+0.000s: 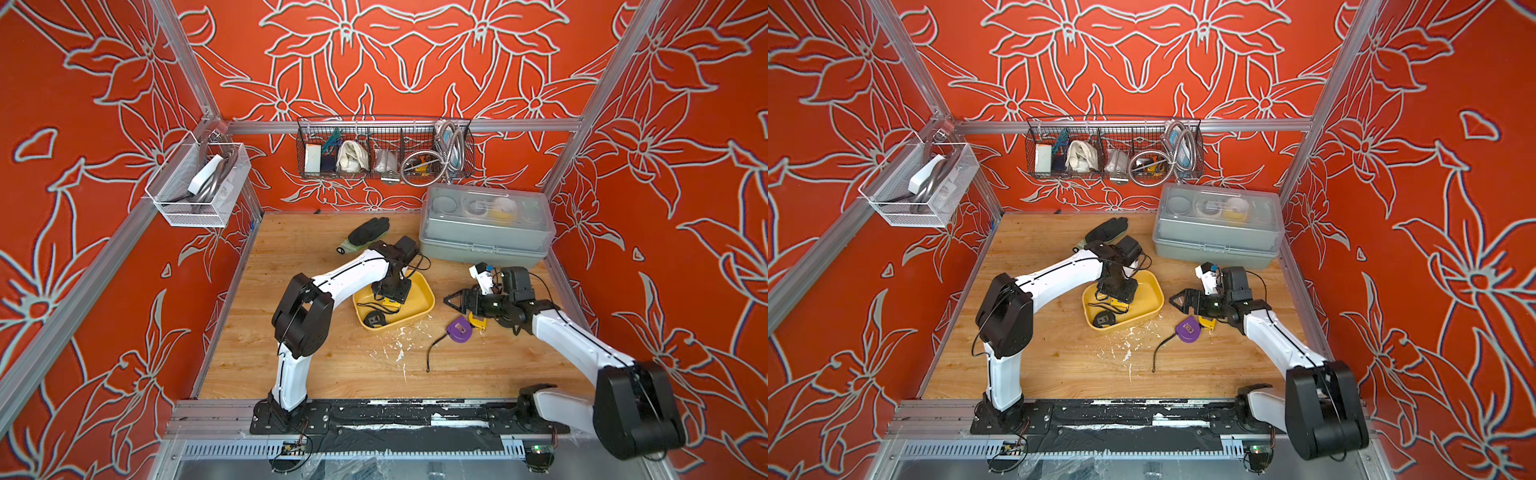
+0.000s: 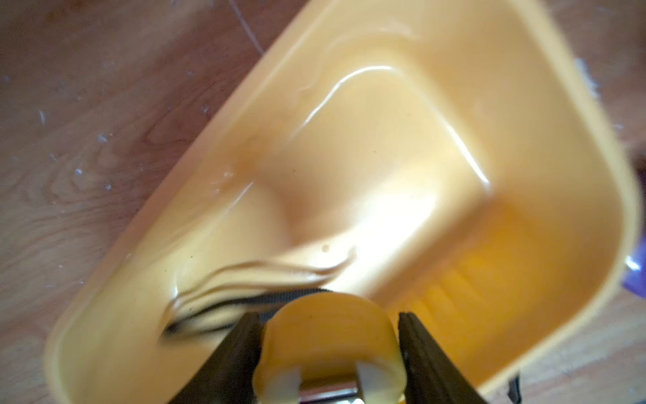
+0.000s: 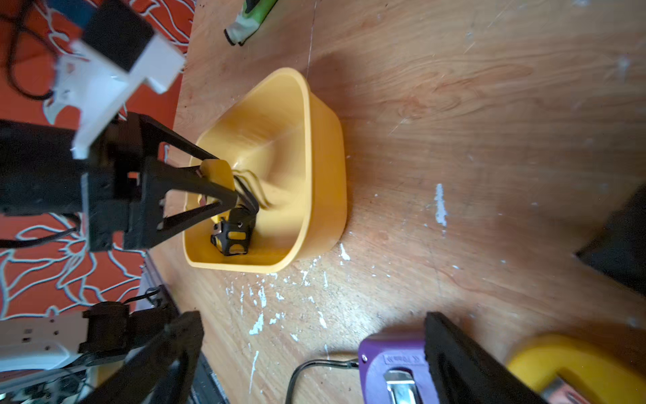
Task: Take the tape measure out of the storage box
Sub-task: Pick up the tape measure from the storage box.
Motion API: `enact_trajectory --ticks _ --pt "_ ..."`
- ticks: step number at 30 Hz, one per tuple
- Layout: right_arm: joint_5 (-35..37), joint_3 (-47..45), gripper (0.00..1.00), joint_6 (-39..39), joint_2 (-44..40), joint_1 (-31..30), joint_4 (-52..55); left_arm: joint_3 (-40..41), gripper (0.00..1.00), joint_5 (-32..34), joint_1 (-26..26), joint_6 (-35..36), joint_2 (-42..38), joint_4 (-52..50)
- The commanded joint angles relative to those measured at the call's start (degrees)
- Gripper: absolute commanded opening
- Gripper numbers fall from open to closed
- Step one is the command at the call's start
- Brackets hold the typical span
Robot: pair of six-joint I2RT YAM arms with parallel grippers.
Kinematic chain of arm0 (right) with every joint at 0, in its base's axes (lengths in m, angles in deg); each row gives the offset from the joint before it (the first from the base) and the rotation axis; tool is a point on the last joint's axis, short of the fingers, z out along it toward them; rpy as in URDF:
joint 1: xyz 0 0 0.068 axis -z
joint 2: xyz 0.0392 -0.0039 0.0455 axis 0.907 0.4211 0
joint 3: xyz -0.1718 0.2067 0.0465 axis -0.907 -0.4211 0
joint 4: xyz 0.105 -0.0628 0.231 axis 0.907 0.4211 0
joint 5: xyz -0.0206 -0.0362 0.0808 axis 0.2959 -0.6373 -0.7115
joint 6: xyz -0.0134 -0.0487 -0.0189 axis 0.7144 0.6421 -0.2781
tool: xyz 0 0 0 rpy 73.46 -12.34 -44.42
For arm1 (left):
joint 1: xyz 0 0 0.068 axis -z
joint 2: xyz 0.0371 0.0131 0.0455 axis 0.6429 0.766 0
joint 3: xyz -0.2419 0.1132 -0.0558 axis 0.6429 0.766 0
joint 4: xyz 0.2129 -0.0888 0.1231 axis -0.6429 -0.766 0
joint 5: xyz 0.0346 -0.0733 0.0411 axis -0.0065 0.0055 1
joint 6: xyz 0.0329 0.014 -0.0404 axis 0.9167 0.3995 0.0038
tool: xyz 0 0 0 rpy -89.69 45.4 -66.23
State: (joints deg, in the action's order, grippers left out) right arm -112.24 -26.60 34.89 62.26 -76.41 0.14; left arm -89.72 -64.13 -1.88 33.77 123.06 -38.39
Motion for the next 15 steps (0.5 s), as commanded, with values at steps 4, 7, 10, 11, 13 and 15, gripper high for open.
enact_trajectory --ticks 4,7,10,11,13,15 --pt "-12.4 7.1 1.00 -6.2 7.0 -1.2 -5.5 3.7 0.36 -4.8 1.7 8.9 -6.1 1.7" --pt "-15.1 9.8 1.00 -7.2 9.6 -2.2 -5.0 5.3 0.36 -7.9 2.3 10.6 -9.2 3.6" --pt "-16.8 11.4 1.00 -8.7 11.8 -4.3 -5.4 6.6 0.36 -9.7 2.6 11.8 -11.7 5.3" --pt "-17.2 12.0 1.00 -8.7 12.5 -5.2 -4.8 7.0 0.36 -10.4 2.7 12.1 -12.3 5.8" --pt "-18.3 12.9 1.00 -8.6 14.1 -7.0 -4.5 7.5 0.36 -11.6 2.9 12.8 -13.4 6.4" --pt "-19.2 13.4 1.00 -8.4 15.2 -8.8 -4.4 7.8 0.36 -12.9 3.1 13.3 -14.4 6.8"
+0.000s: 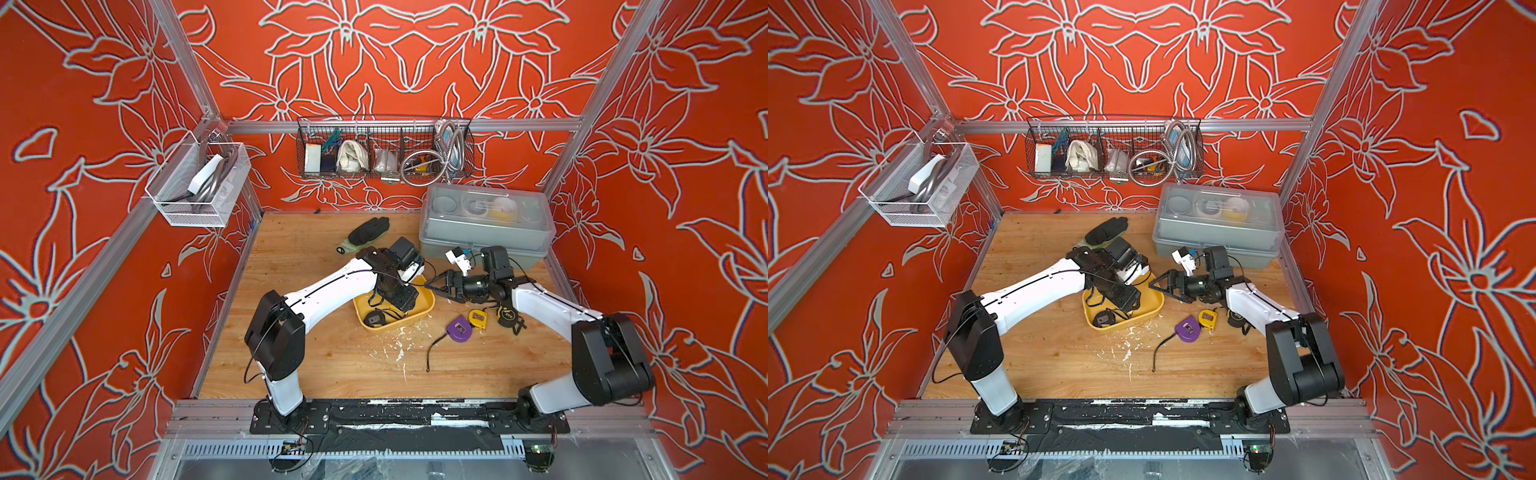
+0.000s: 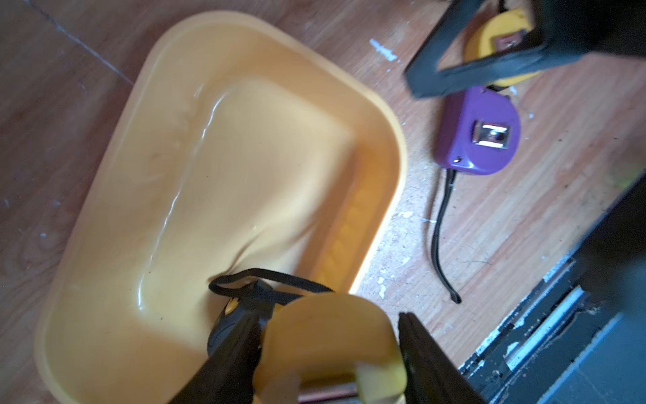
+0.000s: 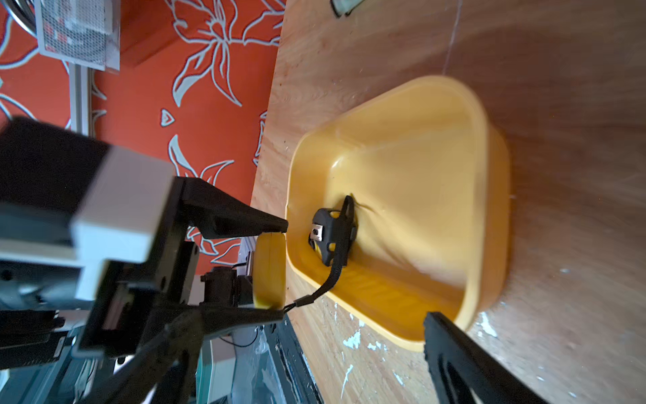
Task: Take the tape measure out of the storage box
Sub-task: Pick up the tape measure from the storage box, then place the tape measure at the center of the board.
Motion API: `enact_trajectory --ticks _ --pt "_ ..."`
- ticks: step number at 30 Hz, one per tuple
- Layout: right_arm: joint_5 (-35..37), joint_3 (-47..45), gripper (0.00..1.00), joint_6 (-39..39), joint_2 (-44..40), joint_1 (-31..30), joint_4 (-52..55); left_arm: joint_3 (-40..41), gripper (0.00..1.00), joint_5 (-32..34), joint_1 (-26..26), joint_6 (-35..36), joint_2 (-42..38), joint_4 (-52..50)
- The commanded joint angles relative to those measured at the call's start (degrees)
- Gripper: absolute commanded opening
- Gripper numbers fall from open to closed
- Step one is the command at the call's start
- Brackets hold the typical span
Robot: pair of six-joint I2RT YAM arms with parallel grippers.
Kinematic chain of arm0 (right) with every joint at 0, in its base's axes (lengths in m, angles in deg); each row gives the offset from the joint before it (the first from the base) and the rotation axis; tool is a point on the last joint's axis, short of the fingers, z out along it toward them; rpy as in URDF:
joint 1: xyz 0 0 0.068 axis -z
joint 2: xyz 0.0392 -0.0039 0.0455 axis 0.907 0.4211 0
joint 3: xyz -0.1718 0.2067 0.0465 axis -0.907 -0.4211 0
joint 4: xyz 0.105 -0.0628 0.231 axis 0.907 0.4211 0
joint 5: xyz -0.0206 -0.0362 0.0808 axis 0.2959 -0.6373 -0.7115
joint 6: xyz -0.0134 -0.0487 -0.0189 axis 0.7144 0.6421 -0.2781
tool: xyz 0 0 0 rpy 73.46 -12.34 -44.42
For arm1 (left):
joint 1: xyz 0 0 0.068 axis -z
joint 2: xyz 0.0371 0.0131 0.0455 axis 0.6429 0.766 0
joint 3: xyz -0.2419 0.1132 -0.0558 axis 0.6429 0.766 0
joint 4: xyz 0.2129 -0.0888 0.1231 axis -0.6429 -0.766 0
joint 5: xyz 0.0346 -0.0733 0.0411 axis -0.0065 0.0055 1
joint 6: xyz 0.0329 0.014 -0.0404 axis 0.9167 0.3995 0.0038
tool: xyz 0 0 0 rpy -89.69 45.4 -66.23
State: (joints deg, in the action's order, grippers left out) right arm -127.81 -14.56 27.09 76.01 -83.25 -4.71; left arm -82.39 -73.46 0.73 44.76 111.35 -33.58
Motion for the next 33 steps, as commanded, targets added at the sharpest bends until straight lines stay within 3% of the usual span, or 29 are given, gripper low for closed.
enact_trajectory --ticks 1,19,29,33 --pt "-3.9 1.5 1.00 -0.4 1.8 -2.7 0.4 0.7 0.36 -4.2 0.6 2.5 -3.0 2.2" --pt "-10.1 3.9 0.72 -2.0 6.7 -11.6 -4.3 1.1 0.36 -7.2 1.5 4.0 -5.2 3.6" --pt "-10.9 4.5 0.70 -3.8 7.4 -12.6 -6.8 2.2 0.35 -6.6 1.9 3.9 -5.5 3.6" --pt "-12.9 5.1 0.55 -2.7 8.3 -13.6 -5.4 2.4 0.35 -3.0 1.9 3.5 -5.7 4.3"
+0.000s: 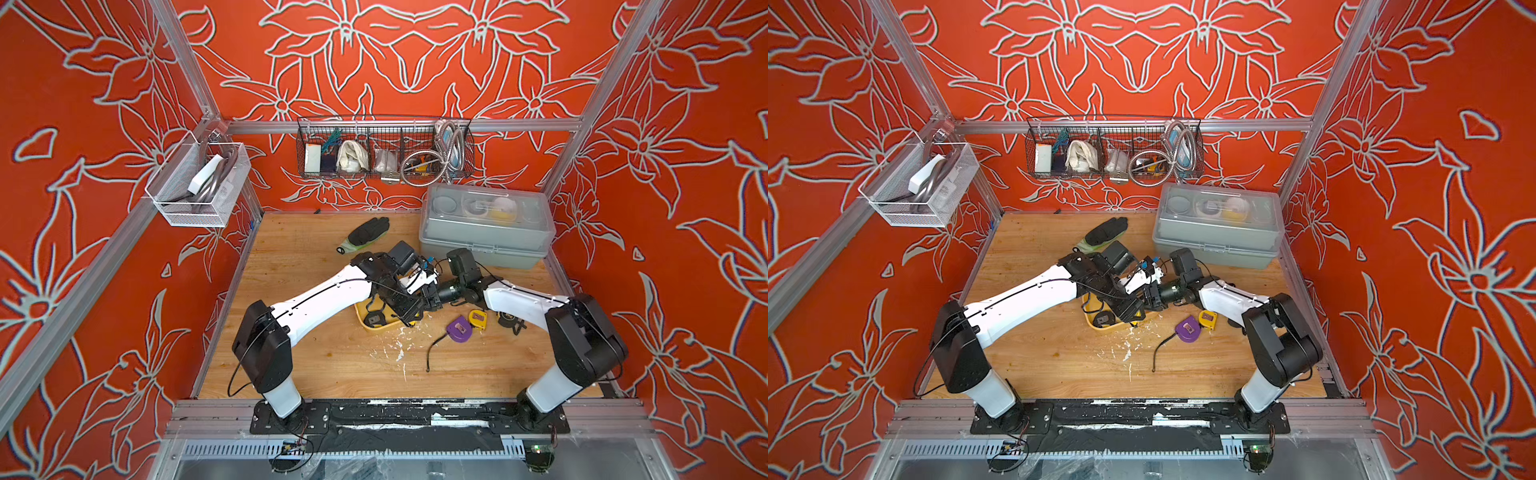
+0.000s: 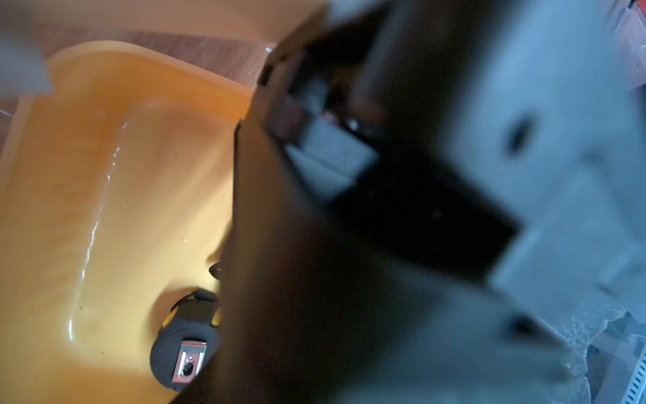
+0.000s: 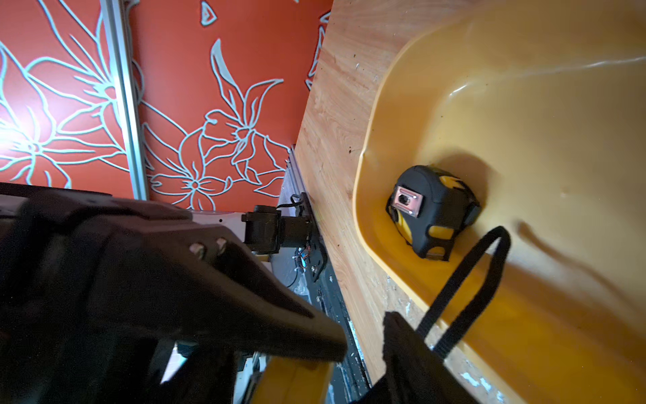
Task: Take the tape measure out of the storage box
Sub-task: Place the tape measure at the center of the board.
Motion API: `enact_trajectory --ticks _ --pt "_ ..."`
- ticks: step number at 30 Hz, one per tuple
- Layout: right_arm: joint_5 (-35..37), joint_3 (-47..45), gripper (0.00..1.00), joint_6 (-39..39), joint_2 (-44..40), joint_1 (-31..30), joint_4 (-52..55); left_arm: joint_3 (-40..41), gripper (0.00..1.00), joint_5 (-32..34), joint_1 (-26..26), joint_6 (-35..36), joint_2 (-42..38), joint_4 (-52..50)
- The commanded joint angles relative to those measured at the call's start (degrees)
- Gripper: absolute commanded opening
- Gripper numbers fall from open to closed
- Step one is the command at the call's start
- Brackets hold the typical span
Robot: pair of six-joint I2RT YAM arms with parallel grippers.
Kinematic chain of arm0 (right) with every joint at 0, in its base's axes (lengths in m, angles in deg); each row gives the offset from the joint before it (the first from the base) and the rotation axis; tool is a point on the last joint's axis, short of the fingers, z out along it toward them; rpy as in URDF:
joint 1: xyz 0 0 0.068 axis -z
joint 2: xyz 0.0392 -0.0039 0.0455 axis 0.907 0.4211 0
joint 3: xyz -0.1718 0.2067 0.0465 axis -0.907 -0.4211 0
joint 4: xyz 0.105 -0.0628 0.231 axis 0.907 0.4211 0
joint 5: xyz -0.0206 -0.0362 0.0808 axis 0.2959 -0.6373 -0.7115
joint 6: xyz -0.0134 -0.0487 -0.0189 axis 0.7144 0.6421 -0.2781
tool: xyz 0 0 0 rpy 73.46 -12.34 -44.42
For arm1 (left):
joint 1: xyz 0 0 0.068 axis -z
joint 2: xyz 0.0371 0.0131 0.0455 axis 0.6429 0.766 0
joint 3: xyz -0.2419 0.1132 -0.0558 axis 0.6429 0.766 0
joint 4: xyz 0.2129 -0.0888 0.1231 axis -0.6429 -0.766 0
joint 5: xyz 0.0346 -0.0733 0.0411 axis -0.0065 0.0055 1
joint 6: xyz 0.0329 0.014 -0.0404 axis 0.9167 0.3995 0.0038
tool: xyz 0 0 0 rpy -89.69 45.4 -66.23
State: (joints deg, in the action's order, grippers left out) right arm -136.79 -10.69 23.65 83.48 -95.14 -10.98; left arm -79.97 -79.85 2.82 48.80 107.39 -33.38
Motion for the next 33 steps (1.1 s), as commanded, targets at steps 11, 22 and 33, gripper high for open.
enact_trajectory --ticks 11,22,33 --pt "-4.3 3.0 0.23 5.4 2.3 -3.5 8.4 -2.3 0.37 8.6 -0.2 -1.4 0.8 2.0" --pt "3.1 5.8 0.20 7.3 6.2 -3.2 11.5 -1.8 0.39 13.6 -0.3 -3.7 2.8 0.8" --pt "19.5 -0.8 0.62 15.3 -9.4 3.2 23.6 2.0 0.57 13.2 -3.1 -12.1 -4.4 1.9"
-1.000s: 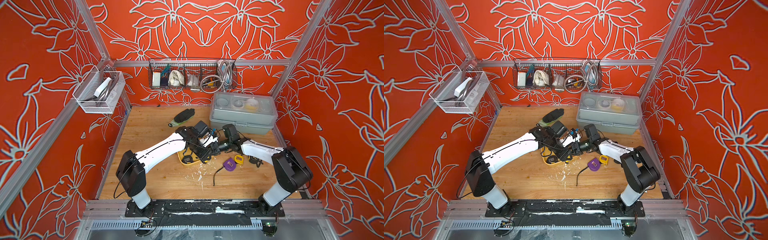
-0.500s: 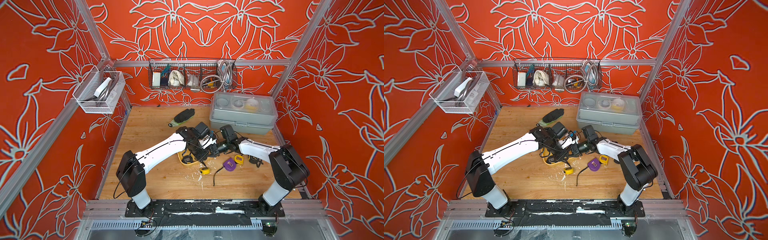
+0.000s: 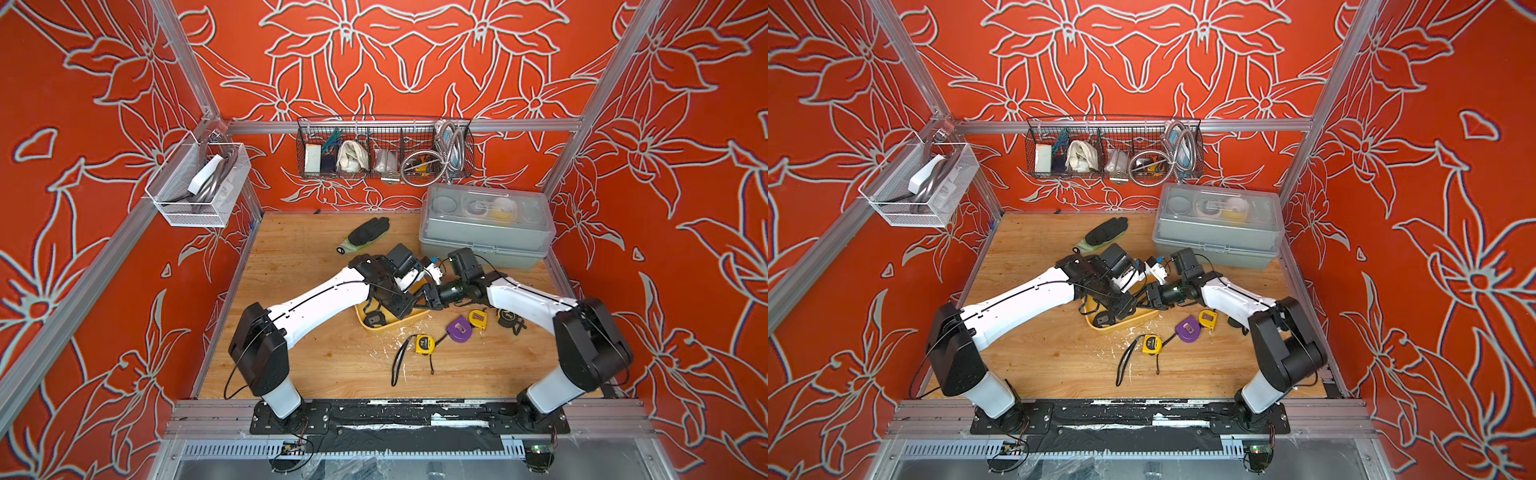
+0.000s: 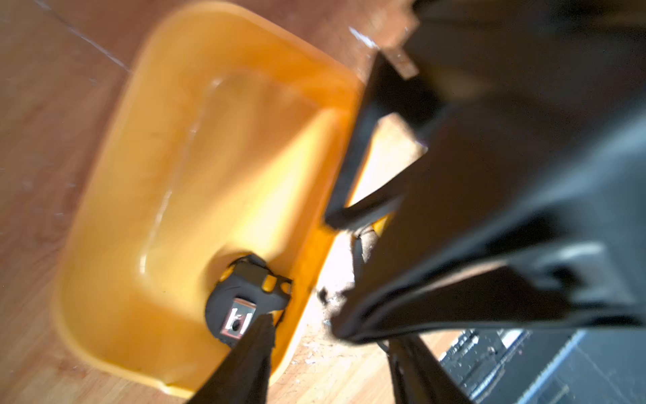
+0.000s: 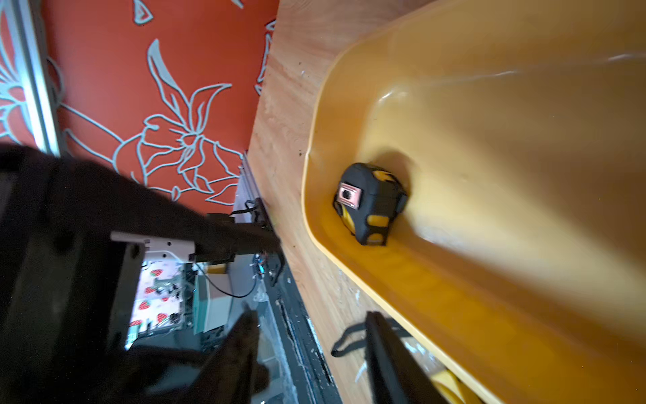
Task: Take the tape measure out of the storage box
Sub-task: Place the tape measure at the center of the board, then pick up the tape measure from the storage box.
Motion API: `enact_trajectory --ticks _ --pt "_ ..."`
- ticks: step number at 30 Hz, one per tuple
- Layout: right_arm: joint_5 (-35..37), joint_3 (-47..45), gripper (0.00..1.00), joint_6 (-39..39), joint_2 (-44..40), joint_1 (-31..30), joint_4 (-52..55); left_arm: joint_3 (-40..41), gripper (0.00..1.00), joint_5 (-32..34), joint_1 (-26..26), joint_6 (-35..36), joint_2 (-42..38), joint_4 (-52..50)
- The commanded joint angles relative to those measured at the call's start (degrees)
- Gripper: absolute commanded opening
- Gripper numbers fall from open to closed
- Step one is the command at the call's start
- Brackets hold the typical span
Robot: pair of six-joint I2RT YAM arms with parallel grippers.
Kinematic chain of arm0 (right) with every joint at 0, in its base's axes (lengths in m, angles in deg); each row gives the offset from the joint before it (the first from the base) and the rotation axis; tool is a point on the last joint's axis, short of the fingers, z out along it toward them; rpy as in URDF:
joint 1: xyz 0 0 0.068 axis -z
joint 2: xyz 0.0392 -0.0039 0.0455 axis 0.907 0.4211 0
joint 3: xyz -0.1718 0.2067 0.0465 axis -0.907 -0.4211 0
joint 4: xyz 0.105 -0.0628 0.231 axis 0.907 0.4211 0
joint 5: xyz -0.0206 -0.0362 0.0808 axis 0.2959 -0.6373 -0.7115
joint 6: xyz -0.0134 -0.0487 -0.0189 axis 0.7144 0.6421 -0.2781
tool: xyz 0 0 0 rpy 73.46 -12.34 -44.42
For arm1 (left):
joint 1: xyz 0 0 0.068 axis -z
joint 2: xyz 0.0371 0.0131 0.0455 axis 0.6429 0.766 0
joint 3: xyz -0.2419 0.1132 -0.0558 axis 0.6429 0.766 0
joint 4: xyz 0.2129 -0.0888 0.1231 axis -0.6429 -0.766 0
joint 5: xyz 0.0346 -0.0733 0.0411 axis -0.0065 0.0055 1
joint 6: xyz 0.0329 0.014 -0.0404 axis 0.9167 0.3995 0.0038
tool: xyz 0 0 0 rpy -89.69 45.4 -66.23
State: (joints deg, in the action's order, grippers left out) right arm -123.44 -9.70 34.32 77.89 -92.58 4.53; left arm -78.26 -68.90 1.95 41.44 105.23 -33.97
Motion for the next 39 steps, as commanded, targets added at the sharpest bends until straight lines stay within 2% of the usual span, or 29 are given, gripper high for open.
enact_trajectory --ticks 1,5,11,16,19,22,31,39 --pt "7.7 -2.3 0.65 5.4 -5.0 0.7 9.9 0.5 0.57 1.9 -3.0 -5.6 -2.1 2.4" --pt "12.8 -7.4 0.75 5.8 -9.6 0.7 12.2 2.0 0.68 0.9 -6.2 -9.6 -1.9 2.4" --pt "16.5 -15.5 0.82 2.8 -16.0 0.6 10.3 1.0 0.76 1.2 -7.1 -11.5 3.1 -1.4" --pt "21.2 -16.9 0.90 3.4 -21.8 0.6 12.3 -1.1 0.79 3.2 -7.1 -15.6 9.2 -4.8" --pt "21.8 -16.4 0.96 3.7 -22.1 0.6 12.9 -4.2 0.81 3.9 -7.2 -18.1 13.9 -8.4" --pt "21.8 -16.4 1.00 4.0 -22.3 0.6 13.2 -4.2 0.85 4.9 -7.2 -20.9 15.2 -9.1" --pt "22.4 -17.4 1.00 5.8 -22.5 0.1 13.5 -2.5 0.89 7.7 -7.6 -23.9 15.3 -9.9" --pt "22.7 -18.2 1.00 4.9 -20.3 -2.0 10.7 -0.8 0.90 6.9 -8.3 -25.5 16.9 -9.9"
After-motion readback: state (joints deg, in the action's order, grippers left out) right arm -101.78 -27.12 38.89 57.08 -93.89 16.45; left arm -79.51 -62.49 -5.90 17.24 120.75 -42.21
